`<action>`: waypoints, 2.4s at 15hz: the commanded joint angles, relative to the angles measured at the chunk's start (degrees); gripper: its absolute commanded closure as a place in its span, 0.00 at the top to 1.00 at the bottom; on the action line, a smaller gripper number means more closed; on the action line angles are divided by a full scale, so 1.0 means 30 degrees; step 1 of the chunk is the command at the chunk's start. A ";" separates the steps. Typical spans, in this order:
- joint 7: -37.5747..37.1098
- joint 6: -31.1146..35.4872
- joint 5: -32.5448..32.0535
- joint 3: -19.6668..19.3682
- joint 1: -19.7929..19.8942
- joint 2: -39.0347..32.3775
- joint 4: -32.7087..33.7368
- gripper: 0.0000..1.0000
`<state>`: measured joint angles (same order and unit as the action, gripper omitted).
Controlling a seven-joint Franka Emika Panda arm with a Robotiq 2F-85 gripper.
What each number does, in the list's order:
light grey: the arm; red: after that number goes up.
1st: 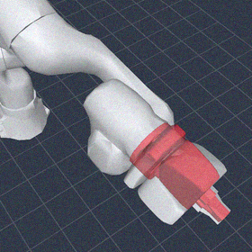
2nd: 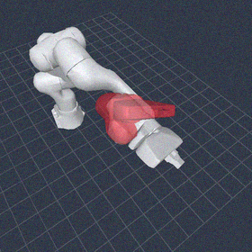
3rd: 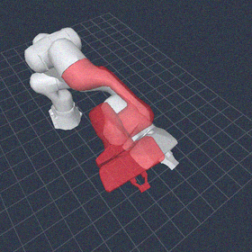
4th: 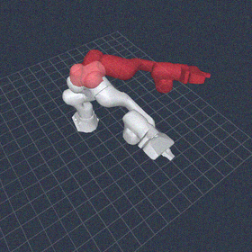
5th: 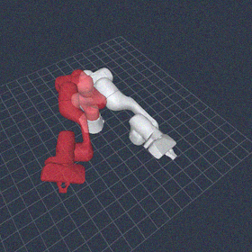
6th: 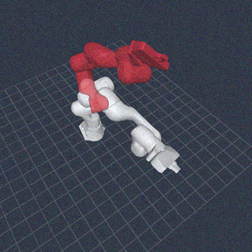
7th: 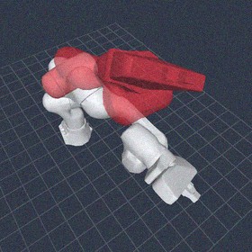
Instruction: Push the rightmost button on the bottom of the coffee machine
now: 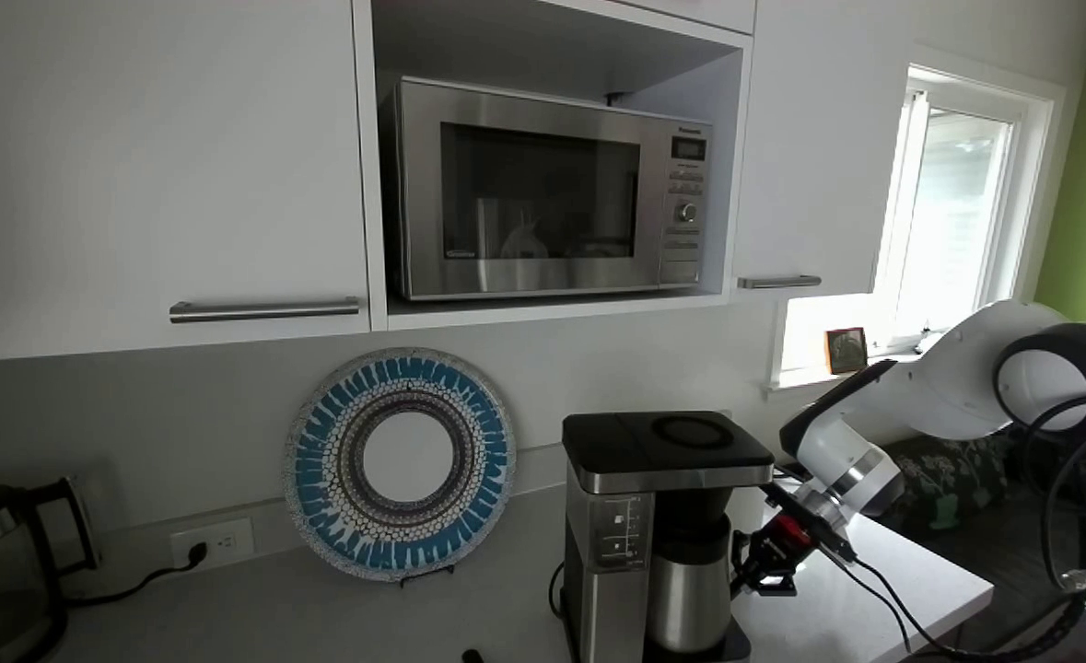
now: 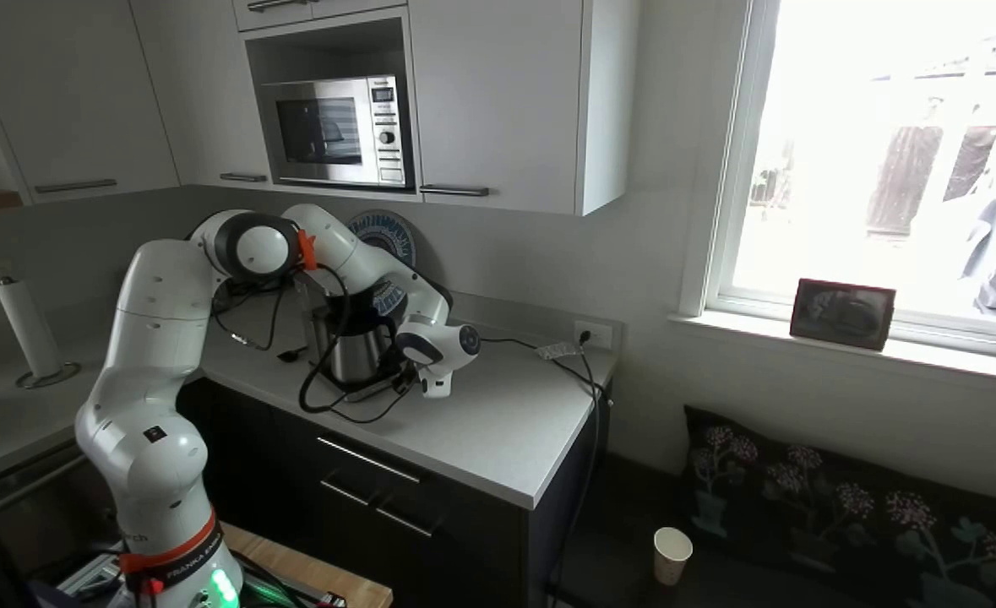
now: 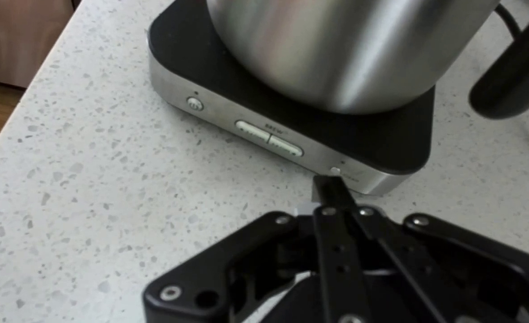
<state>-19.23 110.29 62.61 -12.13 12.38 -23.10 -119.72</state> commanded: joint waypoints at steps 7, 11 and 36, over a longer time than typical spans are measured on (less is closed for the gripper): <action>-0.0544 0.0912 0.0540 0.0204 -0.0412 -0.0546 0.0424 0.00; -0.0602 0.1300 0.0526 0.0260 -0.0514 -0.0592 0.0483 0.00; -0.2459 -0.0337 0.1492 0.0517 -0.0130 -0.1114 0.0736 0.00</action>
<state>-26.00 111.79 65.47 -11.11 11.90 -25.41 -118.44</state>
